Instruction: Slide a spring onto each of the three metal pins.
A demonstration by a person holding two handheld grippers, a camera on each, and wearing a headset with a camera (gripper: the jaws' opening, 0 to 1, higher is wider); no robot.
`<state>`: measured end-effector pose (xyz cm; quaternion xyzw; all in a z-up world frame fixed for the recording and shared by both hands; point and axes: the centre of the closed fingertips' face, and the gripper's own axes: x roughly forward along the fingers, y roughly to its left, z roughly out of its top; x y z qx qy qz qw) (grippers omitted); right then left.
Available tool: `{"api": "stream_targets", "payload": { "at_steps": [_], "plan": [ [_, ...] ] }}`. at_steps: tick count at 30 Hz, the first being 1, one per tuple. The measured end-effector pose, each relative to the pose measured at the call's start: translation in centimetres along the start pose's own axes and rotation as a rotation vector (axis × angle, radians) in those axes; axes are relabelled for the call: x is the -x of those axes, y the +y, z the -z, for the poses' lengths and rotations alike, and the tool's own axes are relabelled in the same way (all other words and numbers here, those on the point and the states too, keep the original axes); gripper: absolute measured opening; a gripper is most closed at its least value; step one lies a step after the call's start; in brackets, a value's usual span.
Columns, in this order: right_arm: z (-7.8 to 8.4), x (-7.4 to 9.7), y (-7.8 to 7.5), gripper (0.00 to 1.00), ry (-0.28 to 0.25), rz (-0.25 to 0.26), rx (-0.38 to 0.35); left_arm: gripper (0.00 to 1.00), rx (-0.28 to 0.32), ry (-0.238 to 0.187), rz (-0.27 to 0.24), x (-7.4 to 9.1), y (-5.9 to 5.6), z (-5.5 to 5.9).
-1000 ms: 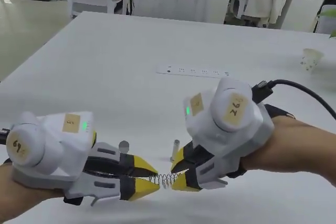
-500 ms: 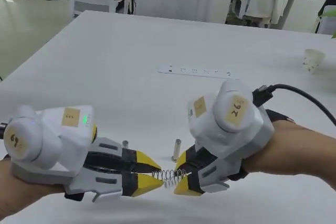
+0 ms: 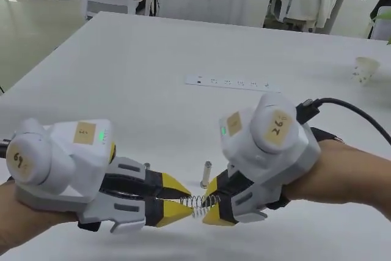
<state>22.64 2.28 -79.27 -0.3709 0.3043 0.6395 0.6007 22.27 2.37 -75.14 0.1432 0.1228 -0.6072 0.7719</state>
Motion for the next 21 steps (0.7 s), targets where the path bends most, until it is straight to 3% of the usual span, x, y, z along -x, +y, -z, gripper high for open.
{"api": "stream_targets", "payload": {
  "at_steps": [21],
  "plan": [
    [-1.6, 1.5, 0.5, 0.09, -0.011, 0.003, 0.019, 0.02, -0.030, 0.039, 0.008, -0.4, -0.3, 0.8]
  ]
}}
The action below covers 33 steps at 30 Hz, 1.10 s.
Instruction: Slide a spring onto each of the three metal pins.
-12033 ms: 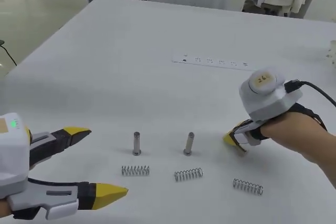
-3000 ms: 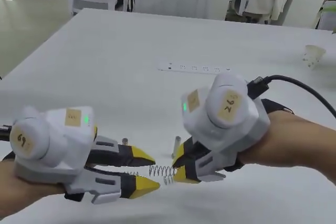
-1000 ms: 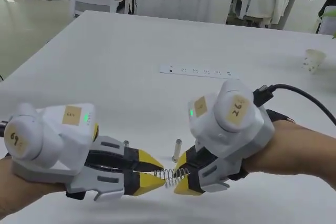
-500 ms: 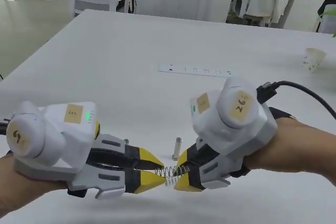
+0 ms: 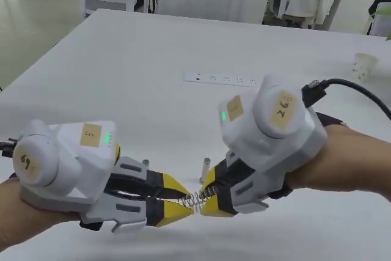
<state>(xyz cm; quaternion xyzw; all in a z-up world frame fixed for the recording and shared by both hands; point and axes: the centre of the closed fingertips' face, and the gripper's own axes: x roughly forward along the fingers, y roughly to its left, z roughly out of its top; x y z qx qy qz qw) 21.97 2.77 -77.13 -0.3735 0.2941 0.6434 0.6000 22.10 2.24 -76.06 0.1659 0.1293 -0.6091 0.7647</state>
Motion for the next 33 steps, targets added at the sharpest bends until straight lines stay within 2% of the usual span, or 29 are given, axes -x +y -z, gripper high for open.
{"api": "stream_targets", "payload": {
  "at_steps": [15, 33],
  "plan": [
    [-1.5, 0.4, 0.5, 0.09, -0.020, -0.016, 0.006, 0.02, -0.008, 0.001, 0.010, -0.2, -0.3, 0.0],
    [-2.0, 0.2, 0.6, 0.09, 0.010, -0.023, 0.015, 0.02, 0.000, -0.003, 0.016, -0.5, -0.2, 0.1]
  ]
}}
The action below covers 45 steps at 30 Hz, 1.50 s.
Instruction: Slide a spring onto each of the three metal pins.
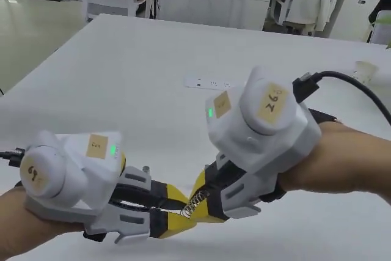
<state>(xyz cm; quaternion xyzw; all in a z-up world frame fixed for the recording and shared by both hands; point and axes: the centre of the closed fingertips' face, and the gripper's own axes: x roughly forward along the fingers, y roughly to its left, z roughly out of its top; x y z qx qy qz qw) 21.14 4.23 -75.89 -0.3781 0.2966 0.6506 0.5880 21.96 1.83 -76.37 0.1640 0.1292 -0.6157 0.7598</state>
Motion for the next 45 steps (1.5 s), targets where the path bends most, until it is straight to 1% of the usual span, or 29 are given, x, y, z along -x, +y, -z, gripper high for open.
{"api": "stream_targets", "payload": {
  "at_steps": [4, 13, 23, 25, 36, 45],
  "plan": [
    [-0.3, -0.1, 0.0, 0.09, 0.005, -0.001, 0.002, 0.02, -0.002, 0.004, 0.001, -0.1, 0.0, 0.0],
    [-0.2, 0.0, -0.2, 0.09, 0.017, 0.005, 0.005, 0.02, -0.002, -0.005, -0.003, -0.2, 0.1, -0.1],
    [-0.1, 0.0, -0.2, 0.09, 0.021, 0.002, 0.002, 0.03, 0.018, -0.008, -0.006, -0.1, 0.2, 0.1],
    [-0.1, 0.0, -0.3, 0.09, 0.022, 0.002, 0.001, 0.04, 0.025, -0.002, -0.008, -0.1, 0.2, 0.2],
    [0.4, 0.4, -0.7, 0.09, 0.033, 0.007, -0.004, 0.15, 0.070, -0.004, -0.020, 0.2, 0.6, 0.4],
    [1.3, 0.9, -1.3, 0.09, 0.045, 0.018, -0.022, 0.22, 0.089, -0.006, -0.033, 0.8, 0.8, 0.5]
  ]
}}
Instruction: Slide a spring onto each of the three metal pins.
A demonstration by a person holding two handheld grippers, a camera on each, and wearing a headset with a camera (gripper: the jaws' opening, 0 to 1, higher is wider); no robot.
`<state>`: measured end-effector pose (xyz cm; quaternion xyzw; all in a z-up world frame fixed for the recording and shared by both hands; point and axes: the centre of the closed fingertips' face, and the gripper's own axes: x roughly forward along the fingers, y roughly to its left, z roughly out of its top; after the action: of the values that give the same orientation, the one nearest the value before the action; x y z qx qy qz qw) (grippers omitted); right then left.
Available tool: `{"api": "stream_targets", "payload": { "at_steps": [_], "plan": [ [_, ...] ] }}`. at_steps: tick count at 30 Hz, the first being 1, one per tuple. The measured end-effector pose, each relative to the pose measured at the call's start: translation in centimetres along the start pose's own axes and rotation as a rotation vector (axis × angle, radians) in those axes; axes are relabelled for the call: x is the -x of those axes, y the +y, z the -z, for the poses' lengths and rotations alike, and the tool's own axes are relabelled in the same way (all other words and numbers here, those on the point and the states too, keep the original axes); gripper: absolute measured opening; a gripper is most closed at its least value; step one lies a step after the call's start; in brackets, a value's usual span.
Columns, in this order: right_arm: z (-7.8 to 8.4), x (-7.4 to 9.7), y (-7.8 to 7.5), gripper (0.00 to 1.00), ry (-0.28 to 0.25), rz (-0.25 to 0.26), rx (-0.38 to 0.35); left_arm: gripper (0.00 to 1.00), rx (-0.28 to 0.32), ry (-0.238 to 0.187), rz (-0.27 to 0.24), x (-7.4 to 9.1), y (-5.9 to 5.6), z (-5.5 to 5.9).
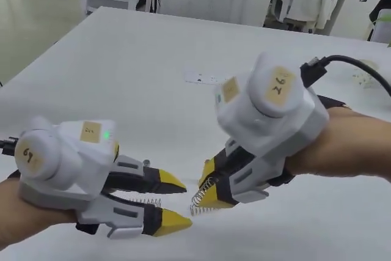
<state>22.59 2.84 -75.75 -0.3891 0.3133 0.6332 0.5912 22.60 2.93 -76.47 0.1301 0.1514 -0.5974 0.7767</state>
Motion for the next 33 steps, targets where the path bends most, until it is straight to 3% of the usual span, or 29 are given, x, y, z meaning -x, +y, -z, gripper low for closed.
{"api": "stream_targets", "payload": {
  "at_steps": [20, 33],
  "plan": [
    [2.5, 0.9, -1.3, 0.09, 0.054, 0.019, -0.025, 0.30, 0.047, -0.001, -0.074, 1.9, 1.1, 1.1],
    [4.6, 2.6, -3.1, 0.09, 0.082, 0.058, -0.065, 0.34, 0.088, 0.005, -0.152, 4.1, 2.5, 2.6]
  ]
}}
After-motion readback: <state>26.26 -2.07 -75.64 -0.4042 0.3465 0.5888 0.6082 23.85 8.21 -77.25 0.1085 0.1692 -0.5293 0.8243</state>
